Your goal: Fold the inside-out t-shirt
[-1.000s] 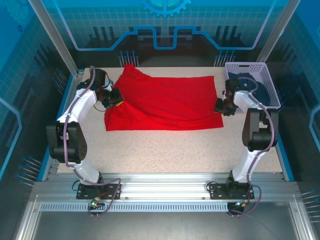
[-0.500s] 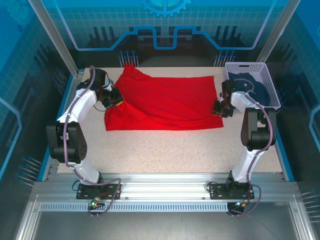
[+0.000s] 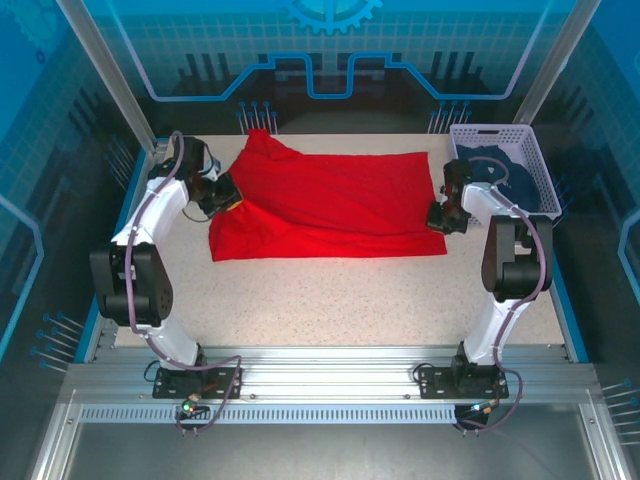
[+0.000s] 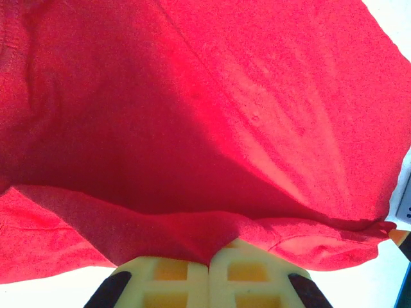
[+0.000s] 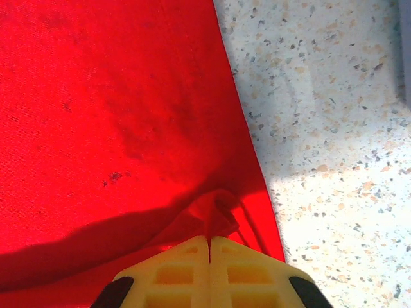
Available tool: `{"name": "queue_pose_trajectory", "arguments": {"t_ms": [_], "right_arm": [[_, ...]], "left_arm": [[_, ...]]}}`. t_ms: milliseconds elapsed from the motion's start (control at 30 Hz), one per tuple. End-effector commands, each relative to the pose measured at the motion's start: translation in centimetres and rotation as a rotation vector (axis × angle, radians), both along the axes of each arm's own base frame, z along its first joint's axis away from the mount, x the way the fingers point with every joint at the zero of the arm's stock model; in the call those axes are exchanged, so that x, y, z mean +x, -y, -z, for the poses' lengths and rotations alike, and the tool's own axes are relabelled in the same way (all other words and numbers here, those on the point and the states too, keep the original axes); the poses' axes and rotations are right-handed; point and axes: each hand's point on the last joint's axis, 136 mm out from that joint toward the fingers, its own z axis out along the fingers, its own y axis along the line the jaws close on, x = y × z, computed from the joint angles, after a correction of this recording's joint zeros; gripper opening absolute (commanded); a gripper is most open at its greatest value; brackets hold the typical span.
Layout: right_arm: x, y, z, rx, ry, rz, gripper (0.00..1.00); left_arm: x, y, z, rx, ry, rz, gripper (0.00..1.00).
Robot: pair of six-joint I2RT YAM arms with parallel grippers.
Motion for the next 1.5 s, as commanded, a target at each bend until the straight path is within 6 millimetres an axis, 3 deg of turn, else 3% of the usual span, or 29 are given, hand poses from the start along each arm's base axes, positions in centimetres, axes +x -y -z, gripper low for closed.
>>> {"name": "queue_pose_trajectory", "arguments": {"t_ms": [0, 467, 1200, 1467], "right_arm": [[0.7, 0.7, -2.0, -0.025, 0.035, 0.002, 0.0], [2.7, 1.0, -2.6, -0.051, 0.053, -0.002, 0.0], [5.8, 0.4, -0.4, -0.123, 0.015, -0.061, 0.01], [7.1, 0.8, 0.2, -0.166, 0.001, -0.073, 0.12]], "left_arm": [[0.6, -0.1, -2.1, -0.014, 0.054, 0.013, 0.0], [2.4, -0.3, -0.9, -0.011, 0.018, 0.01, 0.0], [4.6, -1.0, 2.4, 0.0, -0.051, -0.005, 0.0], [5.9, -1.2, 4.3, 0.002, -0.091, -0.014, 0.0]]}}
